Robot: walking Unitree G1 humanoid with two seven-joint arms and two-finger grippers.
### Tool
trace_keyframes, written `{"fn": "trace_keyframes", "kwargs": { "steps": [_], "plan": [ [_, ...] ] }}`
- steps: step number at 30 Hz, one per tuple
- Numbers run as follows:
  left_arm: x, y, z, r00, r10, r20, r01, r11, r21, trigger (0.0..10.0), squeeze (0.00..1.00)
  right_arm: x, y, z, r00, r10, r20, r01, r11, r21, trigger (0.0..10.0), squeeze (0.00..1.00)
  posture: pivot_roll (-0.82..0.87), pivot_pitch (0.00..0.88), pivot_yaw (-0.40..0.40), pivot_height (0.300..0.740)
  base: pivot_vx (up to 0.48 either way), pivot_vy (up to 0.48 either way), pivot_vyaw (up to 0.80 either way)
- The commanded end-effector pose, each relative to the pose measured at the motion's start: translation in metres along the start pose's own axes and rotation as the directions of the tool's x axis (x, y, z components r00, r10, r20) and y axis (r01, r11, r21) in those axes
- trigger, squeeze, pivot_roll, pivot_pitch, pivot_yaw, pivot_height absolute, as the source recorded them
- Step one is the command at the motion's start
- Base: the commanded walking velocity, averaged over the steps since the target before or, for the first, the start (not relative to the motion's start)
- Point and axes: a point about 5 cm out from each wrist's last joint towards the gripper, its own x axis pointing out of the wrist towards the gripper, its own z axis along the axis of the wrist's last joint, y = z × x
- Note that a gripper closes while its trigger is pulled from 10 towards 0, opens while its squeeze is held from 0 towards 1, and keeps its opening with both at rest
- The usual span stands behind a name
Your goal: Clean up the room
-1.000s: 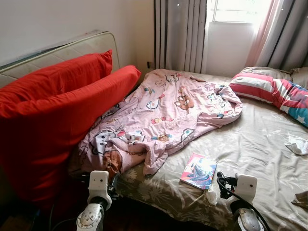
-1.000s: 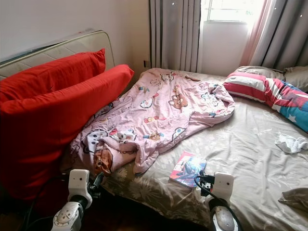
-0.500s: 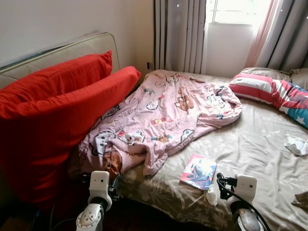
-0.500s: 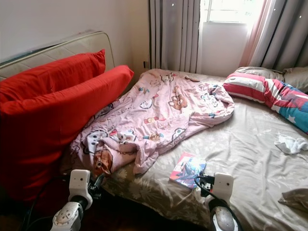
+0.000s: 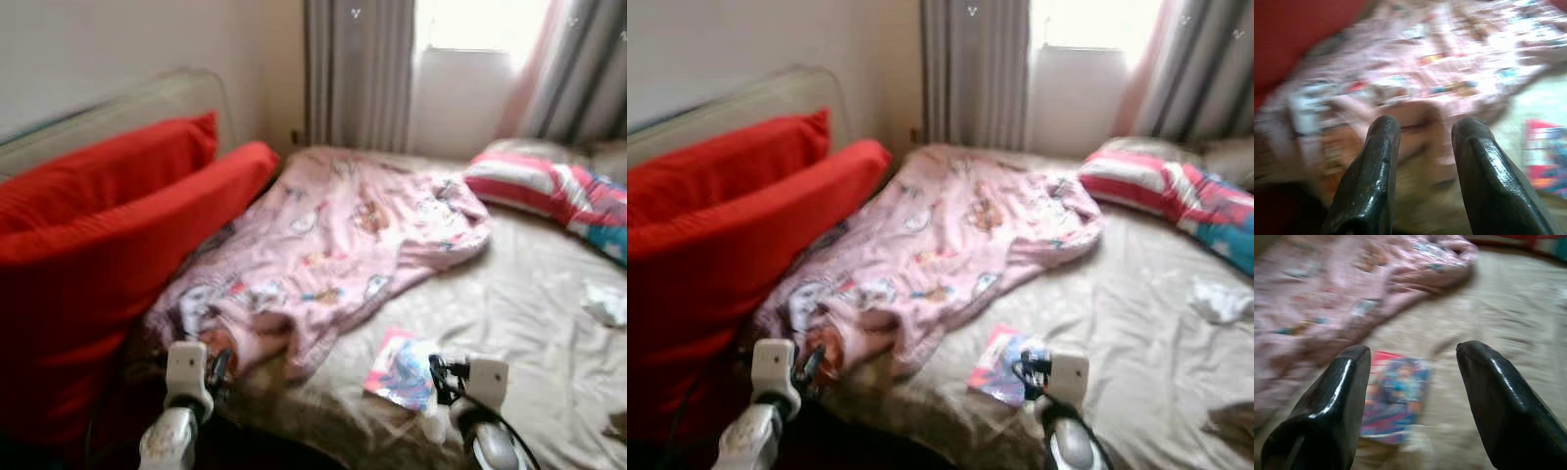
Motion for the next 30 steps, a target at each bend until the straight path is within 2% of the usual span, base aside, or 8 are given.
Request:
{"fn": "trace_keyframes", "kwargs": {
  "steps": [1, 8, 18, 30],
  "plan": [
    [-0.003, 0.016, -0.001, 0.999, 0.033, -0.018, -0.032, 0.999, 0.024, 10.0, 0.0, 0.004, 0.012, 0.005, 1.0, 0.025, 0.014, -0.025, 1.0, 0.018, 10.0, 0.0, -0.09, 0.0, 0.014, 0.74, 0.36, 0.0, 0.0],
    [-0.003, 0.017, 0.0, 0.999, 0.031, -0.015, -0.03, 0.999, 0.023, 10.0, 0.0, 0.005, 0.014, 0.004, 1.0, 0.026, 0.003, -0.026, 0.999, 0.019, 10.0, 0.0, -0.09, 0.0, 0.018, 0.74, 0.355, 0.0, 0.0],
    [0.003, 0.016, 0.01, 0.999, 0.024, 0.023, -0.024, 1.0, -0.006, 10.0, 0.0, 0.009, 0.01, 0.01, 0.999, 0.035, 0.018, -0.035, 0.999, 0.012, 10.0, 0.0, -0.09, 0.0, 0.017, 0.74, 0.0, 0.0, 0.0],
    [0.007, 0.014, 0.015, 0.999, 0.021, 0.044, -0.02, 1.0, -0.015, 10.0, 0.0, 0.013, 0.017, 0.015, 0.998, 0.058, 0.011, -0.058, 0.998, -0.008, 10.0, 0.0, -0.08, 0.001, 0.015, 0.74, 0.0, 0.0, 0.0]
  ]
}}
